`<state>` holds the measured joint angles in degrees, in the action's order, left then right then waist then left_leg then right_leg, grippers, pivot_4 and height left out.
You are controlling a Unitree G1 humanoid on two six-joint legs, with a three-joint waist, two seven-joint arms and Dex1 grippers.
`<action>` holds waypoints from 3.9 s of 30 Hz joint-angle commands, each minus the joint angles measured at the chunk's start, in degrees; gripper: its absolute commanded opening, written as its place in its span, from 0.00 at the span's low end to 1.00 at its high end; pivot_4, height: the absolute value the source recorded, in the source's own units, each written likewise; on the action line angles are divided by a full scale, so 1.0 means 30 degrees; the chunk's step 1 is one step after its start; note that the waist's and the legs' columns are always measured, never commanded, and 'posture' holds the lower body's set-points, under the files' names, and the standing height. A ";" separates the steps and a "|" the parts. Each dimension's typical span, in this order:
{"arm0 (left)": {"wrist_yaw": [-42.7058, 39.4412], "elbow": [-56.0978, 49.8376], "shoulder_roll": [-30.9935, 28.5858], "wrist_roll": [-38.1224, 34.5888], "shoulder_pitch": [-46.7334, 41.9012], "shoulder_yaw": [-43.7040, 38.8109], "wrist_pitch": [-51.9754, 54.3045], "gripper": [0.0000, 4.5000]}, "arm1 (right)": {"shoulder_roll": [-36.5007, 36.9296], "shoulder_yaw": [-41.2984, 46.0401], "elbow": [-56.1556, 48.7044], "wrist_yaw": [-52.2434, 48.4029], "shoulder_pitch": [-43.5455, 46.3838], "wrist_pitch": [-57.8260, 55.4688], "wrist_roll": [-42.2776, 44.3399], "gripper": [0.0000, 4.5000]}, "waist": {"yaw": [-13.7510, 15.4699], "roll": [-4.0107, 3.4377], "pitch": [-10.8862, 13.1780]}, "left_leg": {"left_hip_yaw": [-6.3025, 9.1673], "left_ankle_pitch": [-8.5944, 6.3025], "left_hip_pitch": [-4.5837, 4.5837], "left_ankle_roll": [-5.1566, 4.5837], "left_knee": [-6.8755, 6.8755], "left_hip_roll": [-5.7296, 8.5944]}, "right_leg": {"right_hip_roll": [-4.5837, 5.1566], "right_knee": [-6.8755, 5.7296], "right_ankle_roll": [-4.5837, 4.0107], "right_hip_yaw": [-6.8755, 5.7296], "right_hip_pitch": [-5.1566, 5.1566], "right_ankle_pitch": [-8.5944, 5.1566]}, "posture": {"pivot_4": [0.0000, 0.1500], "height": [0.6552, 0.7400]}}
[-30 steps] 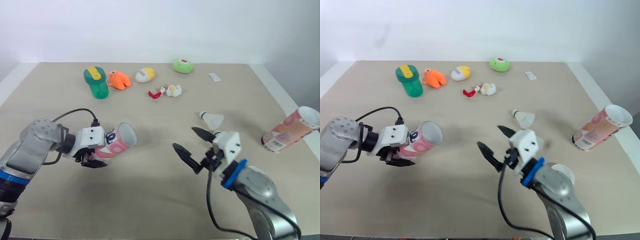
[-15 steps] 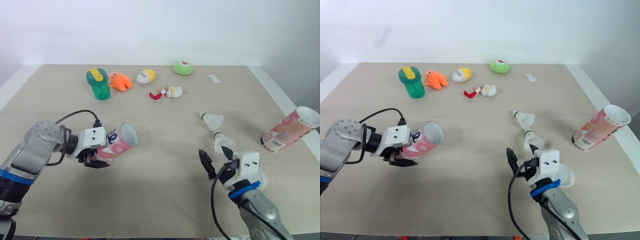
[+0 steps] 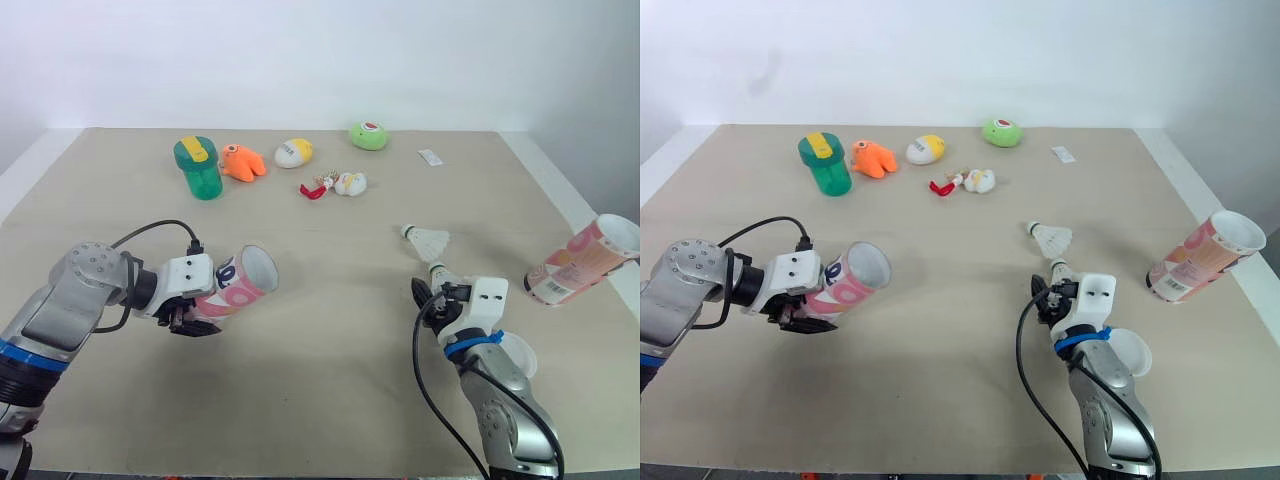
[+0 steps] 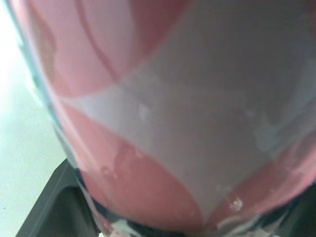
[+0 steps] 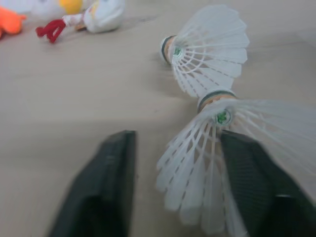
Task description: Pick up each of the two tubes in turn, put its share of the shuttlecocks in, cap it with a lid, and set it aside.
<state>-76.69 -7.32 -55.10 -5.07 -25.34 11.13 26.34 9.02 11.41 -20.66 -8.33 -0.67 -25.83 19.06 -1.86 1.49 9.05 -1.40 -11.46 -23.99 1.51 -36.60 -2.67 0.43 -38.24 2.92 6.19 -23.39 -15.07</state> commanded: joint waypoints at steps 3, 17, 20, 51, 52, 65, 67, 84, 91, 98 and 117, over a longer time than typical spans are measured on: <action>0.0108 -0.0387 0.0273 -0.0267 0.0263 0.0289 0.0020 0.77 | -0.0232 0.0778 -0.0700 0.0045 0.0264 -0.0209 0.1267 0.05 | 0.0004 0.0000 0.0000 | 0.0001 0.0000 -0.0005 0.0000 0.0000 0.0002 | 0.0001 0.0003 0.0004 0.0000 0.0002 -0.0002 | 1.00 1.00; 0.0274 -0.0218 0.0561 -0.0210 0.0114 0.0358 -0.0001 0.77 | 0.1798 0.0899 -0.4634 -0.3869 -0.0746 -0.0510 0.5811 0.01 | 0.0029 -0.0005 0.0000 | 0.0002 0.0000 -0.0010 0.0000 -0.0002 0.0007 | 0.0008 0.0010 0.0013 0.0005 0.0005 0.0001 | 1.00 1.00; 0.0255 -0.0032 0.0610 -0.0156 -0.0027 0.0412 -0.0048 0.77 | 0.4303 -0.0714 -0.6097 -0.6264 0.1243 -0.2763 0.8190 0.01 | 0.0001 -0.0005 0.0001 | 0.0001 0.0003 -0.0003 -0.0005 -0.0005 0.0004 | 0.0005 0.0010 0.0017 0.0009 0.0013 0.0010 | 1.00 1.00; 0.0056 -0.0083 0.0690 -0.0194 -0.0187 0.0503 0.0091 0.77 | 0.4829 -0.5383 -0.4104 -0.8989 0.7003 -0.3308 0.4980 0.99 | 0.0154 0.0031 0.0011 | 0.0038 0.0053 -0.0087 -0.0090 0.0003 -0.0012 | -0.0014 0.0028 0.0061 -0.0053 -0.0040 0.0073 | 1.00 1.00; 0.0039 -0.0045 0.0722 -0.0185 -0.0223 0.0538 0.0066 0.77 | 0.4945 -0.5065 -0.4081 -0.8378 0.6318 -0.2777 0.4155 0.99 | 0.0155 0.0031 0.0011 | 0.0030 0.0052 -0.0087 -0.0089 0.0005 -0.0012 | -0.0014 0.0029 0.0056 -0.0047 -0.0047 0.0071 | 1.00 1.00; -0.0314 0.0617 0.0978 -0.0050 -0.0872 0.0936 -0.0429 0.77 | 0.3078 -0.2778 0.0458 -0.0027 0.3729 -0.1773 -0.2945 0.99 | 0.0147 0.0026 0.0008 | -0.0017 0.0054 -0.0075 -0.0089 -0.0007 -0.0004 | -0.0017 0.0028 0.0011 0.0006 -0.0053 0.0067 | 1.00 1.00; -0.0323 0.0575 0.0943 -0.0078 -0.0913 0.0931 -0.0424 0.77 | 0.2680 -0.2691 0.1446 0.0182 0.4267 -0.1608 -0.3039 0.99 | 0.0142 0.0026 0.0008 | -0.0030 0.0054 -0.0076 -0.0089 -0.0008 0.0005 | -0.0008 0.0029 0.0020 0.0022 -0.0053 0.0070 | 1.00 1.00; 0.0159 -0.0791 0.0361 -0.0491 -0.0030 0.0037 0.0416 0.77 | 0.1981 -0.1384 1.0449 0.0811 1.0208 0.1186 -0.3513 0.51 | -0.0072 0.0020 0.0016 | -0.0031 0.0053 -0.0079 -0.0089 0.0015 0.0004 | -0.0012 0.0031 0.0078 0.0028 -0.0059 0.0095 | 1.00 1.00; 0.0333 -0.0954 0.0531 -0.0515 0.0019 0.0101 0.0633 0.77 | 0.2116 -0.1358 0.9634 -0.0405 1.0317 0.0683 -0.2853 0.00 | -0.0177 0.0018 0.0017 | -0.0021 0.0052 -0.0078 -0.0090 0.0032 0.0004 | -0.0014 0.0030 0.0087 0.0017 -0.0059 0.0099 | 1.00 1.00; 0.0556 -0.1002 0.0629 -0.0596 0.0143 0.0109 0.0781 0.77 | 0.3411 -0.3694 0.3989 -0.8373 0.9892 -0.0301 0.1155 0.00 | -0.0186 -0.0006 0.0031 | -0.0020 0.0052 -0.0078 -0.0091 0.0027 0.0005 | -0.0013 0.0030 0.0105 0.0018 -0.0056 0.0103 | 1.00 1.00; 0.0899 -0.0905 0.0860 -0.0820 0.0045 0.0242 0.0939 0.77 | 0.5837 -0.9719 -0.0277 -1.4838 1.3436 -0.3297 0.2083 0.00 | -0.0102 0.0000 0.0041 | 0.0022 0.0049 -0.0088 -0.0094 0.0005 -0.0001 | -0.0009 0.0030 0.0050 -0.0039 -0.0048 0.0064 | 1.00 1.00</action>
<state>-74.18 -9.39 -53.00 -6.97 -25.25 11.01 29.12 27.10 -18.82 -19.38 -52.43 37.54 -35.81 24.32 -2.16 1.49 9.18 -1.34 -11.31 -24.25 1.23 -36.58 -2.68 0.40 -38.15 3.05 6.07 -23.53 -14.88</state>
